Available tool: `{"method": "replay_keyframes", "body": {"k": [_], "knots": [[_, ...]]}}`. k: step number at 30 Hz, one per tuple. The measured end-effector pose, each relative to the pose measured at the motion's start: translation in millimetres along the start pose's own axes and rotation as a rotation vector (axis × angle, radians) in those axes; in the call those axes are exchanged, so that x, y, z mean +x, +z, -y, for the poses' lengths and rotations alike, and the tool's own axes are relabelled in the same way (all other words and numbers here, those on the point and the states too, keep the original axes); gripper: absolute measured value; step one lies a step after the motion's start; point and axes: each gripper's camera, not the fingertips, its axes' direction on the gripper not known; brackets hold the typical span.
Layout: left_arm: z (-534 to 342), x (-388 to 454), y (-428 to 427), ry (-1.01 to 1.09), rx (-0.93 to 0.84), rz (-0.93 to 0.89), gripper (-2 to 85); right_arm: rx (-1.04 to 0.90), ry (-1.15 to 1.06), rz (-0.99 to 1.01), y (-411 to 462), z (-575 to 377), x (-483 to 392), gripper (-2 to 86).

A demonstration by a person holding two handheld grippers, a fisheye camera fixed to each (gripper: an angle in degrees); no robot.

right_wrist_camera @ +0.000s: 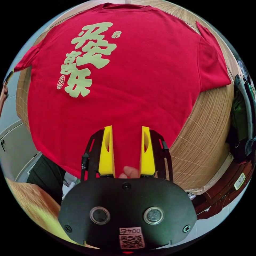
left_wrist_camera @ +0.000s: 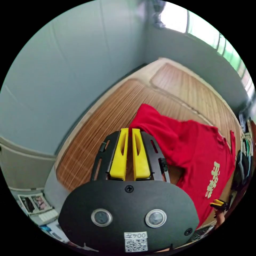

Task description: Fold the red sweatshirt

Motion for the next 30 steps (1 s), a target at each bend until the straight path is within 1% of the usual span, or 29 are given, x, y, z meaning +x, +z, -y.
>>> {"method": "replay_keyframes", "body": {"k": [1, 2, 4, 6, 9, 12, 14, 15, 17, 21, 25, 27, 30], "knots": [[-19, -28, 14, -0.042, -0.073, 0.006, 6.7, 0.004, -0.005, -0.004, 0, -1, -1, 14.8], [-28, -40, 20, -0.066, -0.099, -0.005, 7.0, 0.005, -0.006, -0.004, 1, -1, -2, 14.8], [-53, -68, 32, -0.151, -0.147, -0.112, 7.9, 0.006, 0.009, 0.007, 1, -2, -1, 14.8], [-60, -67, 32, -0.151, -0.141, -0.147, 8.0, 0.001, 0.019, 0.012, 2, -1, -1, 14.9], [-55, -52, 34, -0.060, -0.152, -0.160, 7.1, -0.009, 0.015, 0.008, 3, 0, -5, 15.5], [-49, -62, 36, -0.032, -0.180, -0.235, 6.6, -0.006, 0.021, 0.013, 4, 0, -5, 15.6], [-50, -80, 35, -0.068, -0.195, -0.236, 6.5, 0.003, 0.032, 0.013, 5, -2, -5, 15.6], [-53, -93, 30, -0.118, -0.178, -0.224, 6.7, 0.009, 0.036, 0.013, 6, -2, -6, 15.7], [-55, -102, 19, -0.168, -0.128, -0.262, 6.9, 0.017, 0.034, 0.010, 6, -3, -7, 15.7], [-43, -59, 19, -0.111, -0.099, -0.370, 6.7, 0.023, 0.030, 0.016, 8, -4, -8, 15.8], [-26, 7, 57, -0.019, -0.150, -0.411, 6.2, 0.018, 0.032, 0.019, 9, -2, -8, 15.8], [-19, 30, 79, 0.018, -0.197, -0.380, 5.4, 0.021, 0.037, 0.017, 9, -2, -8, 15.8], [-6, 49, 98, 0.048, -0.218, -0.227, 3.2, 0.033, 0.054, 0.020, 9, -3, -9, 15.8]]}}
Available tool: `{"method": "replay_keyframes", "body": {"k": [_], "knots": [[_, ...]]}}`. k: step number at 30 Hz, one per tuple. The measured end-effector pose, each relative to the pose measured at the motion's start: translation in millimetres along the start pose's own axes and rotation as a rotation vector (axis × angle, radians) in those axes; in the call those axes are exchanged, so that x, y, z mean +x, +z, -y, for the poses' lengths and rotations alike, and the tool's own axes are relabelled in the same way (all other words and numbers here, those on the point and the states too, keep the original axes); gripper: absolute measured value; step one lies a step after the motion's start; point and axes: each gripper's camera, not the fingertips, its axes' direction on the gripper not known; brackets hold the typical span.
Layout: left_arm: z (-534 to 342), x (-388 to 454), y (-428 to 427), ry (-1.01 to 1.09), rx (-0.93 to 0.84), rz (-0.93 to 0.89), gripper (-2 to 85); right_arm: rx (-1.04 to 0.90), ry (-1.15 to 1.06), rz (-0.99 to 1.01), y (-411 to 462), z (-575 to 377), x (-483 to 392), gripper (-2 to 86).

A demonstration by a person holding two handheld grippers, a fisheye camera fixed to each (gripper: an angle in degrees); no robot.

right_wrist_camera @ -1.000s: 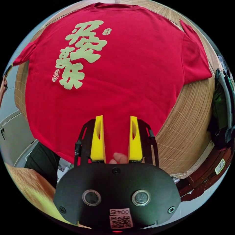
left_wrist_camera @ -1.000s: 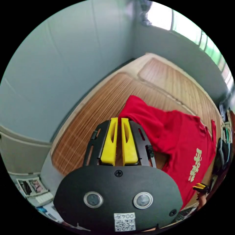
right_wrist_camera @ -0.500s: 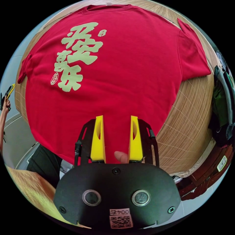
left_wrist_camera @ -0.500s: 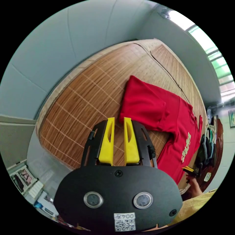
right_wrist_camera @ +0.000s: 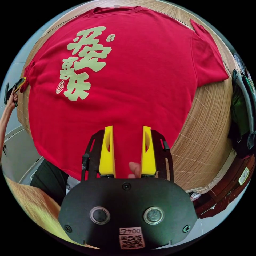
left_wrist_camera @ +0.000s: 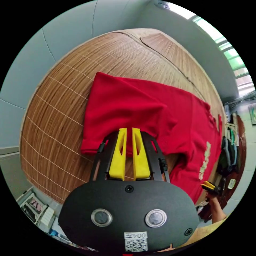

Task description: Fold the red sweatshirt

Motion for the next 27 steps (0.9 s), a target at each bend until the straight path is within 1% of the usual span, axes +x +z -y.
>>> {"method": "replay_keyframes", "body": {"k": [3, 6, 9, 11, 13, 15, 20, 22, 24, 27], "knots": [[24, -3, -2, -0.006, 0.030, 0.019, 2.1, 0.004, 0.003, -0.010, 0, 0, -2, 15.8], [56, 0, -3, 0.039, 0.009, 0.042, 1.5, -0.006, -0.001, -0.009, 0, 3, -2, 15.8], [70, 9, -20, 0.060, 0.035, 0.066, 1.1, -0.025, -0.013, -0.010, 0, 7, -1, 15.8], [67, 18, -35, 0.070, 0.073, 0.048, 0.8, -0.037, -0.011, -0.009, 0, 10, -1, 15.8], [53, 42, -49, 0.127, 0.115, 0.019, 0.7, -0.046, -0.009, -0.014, 0, 13, -2, 15.8], [40, 64, -48, 0.184, 0.120, 0.015, 0.8, -0.044, -0.006, -0.013, -1, 14, -1, 15.8], [27, 112, -9, 0.304, 0.021, 0.062, 1.1, -0.029, -0.009, -0.010, -2, 13, 0, 15.8], [29, 130, 8, 0.357, -0.006, 0.137, 1.2, -0.026, -0.006, -0.005, -2, 14, 2, 15.8], [31, 139, 15, 0.381, -0.006, 0.182, 1.3, -0.024, -0.003, -0.007, -2, 15, 2, 15.8], [38, 144, 17, 0.375, -0.024, 0.188, 1.3, -0.014, -0.010, -0.010, -2, 15, 2, 15.8]]}}
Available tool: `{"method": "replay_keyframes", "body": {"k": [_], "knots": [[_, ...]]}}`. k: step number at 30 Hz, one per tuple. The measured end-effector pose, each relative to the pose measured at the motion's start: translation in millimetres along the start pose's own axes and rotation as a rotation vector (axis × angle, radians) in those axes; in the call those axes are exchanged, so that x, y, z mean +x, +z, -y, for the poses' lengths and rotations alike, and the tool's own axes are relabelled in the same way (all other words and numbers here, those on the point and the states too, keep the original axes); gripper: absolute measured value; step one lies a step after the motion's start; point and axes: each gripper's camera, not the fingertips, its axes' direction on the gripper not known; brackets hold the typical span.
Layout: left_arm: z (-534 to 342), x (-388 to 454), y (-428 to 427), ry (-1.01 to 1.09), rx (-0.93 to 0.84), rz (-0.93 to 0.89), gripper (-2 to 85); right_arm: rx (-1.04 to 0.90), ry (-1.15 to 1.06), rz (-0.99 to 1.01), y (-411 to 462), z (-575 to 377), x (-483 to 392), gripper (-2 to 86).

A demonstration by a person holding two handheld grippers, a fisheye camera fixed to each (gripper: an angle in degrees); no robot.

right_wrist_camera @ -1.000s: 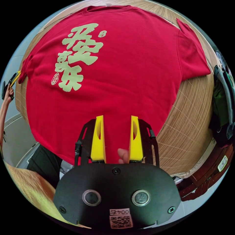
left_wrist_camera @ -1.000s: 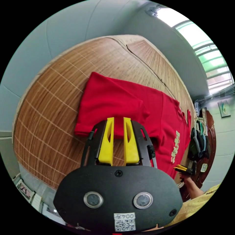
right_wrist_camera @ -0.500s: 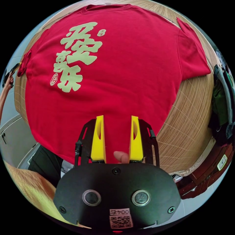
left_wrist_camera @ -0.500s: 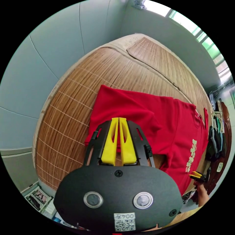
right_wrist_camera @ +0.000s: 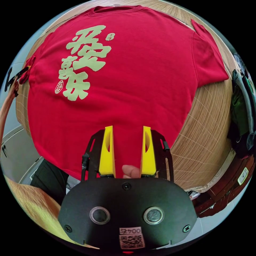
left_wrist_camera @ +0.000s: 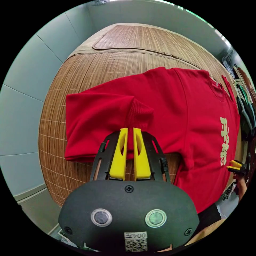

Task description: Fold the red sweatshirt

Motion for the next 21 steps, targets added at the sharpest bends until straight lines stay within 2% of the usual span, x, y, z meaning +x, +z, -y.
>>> {"method": "replay_keyframes", "body": {"k": [12, 16, 21], "knots": [[10, -12, 3, -0.046, -0.009, -0.079, 1.5, -0.094, -0.008, -0.040, -1, 23, -5, 15.7], [11, -19, 1, -0.096, 0.020, -0.117, 1.2, -0.067, -0.010, -0.026, -2, 20, -2, 15.7], [15, -21, -1, -0.058, 0.015, -0.107, 0.9, -0.079, -0.002, -0.021, -2, 23, 0, 15.7]]}}
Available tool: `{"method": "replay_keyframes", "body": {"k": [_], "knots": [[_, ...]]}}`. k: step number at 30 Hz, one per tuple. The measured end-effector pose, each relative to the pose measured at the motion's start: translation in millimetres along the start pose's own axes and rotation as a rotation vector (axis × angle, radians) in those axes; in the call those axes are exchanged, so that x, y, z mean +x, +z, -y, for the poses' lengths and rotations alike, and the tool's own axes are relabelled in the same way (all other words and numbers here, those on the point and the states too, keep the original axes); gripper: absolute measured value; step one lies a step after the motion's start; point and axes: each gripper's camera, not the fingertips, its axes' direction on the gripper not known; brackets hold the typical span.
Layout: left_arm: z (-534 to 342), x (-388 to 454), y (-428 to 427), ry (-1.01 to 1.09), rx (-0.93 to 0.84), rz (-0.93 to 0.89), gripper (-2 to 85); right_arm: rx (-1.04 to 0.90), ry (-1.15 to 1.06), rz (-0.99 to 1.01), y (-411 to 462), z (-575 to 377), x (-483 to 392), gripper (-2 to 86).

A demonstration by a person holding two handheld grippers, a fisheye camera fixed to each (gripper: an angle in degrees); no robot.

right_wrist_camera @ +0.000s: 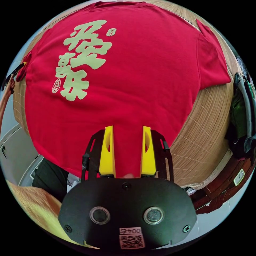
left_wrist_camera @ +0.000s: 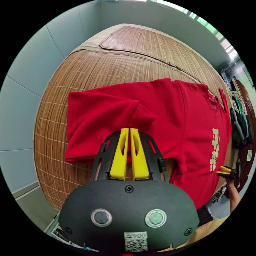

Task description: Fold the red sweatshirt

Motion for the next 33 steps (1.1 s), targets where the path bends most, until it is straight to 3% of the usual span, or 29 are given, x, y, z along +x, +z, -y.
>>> {"method": "replay_keyframes", "body": {"k": [6, 11, 14, 16, 19, 21, 26, 28, 33], "knots": [[-8, -23, -44, -0.044, 0.124, -0.021, 0.6, 0.036, -0.004, -0.008, 0, -6, -2, 15.7], [-36, -77, -122, -0.167, 0.302, 0.120, 0.5, 0.036, -0.010, 0.012, 1, -7, 4, 15.4], [-66, -140, -163, -0.316, 0.346, 0.295, 0.5, 0.029, -0.015, 0.007, 2, -5, 0, 15.6], [-100, -209, -177, -0.497, 0.282, 0.426, 0.5, 0.009, -0.008, -0.008, 2, -2, -4, 15.7], [-150, -280, -188, -0.704, 0.183, 0.465, 0.9, 0.000, -0.006, -0.006, 4, -2, -5, 15.8], [-172, -287, -197, -0.764, 0.272, 0.392, 1.1, 0.005, -0.018, -0.003, 4, -4, -5, 15.8], [-135, -201, -142, -0.464, 0.238, 0.140, 1.2, 0.017, 0.003, 0.014, 7, -9, -5, 15.7], [-102, -127, -103, -0.279, 0.213, -0.008, 0.8, 0.028, 0.003, 0.003, 9, -13, -9, 15.8], [-32, 14, -50, 0.041, 0.194, -0.156, 0.9, 0.060, 0.002, 0.019, 12, -24, -10, 15.7]]}}
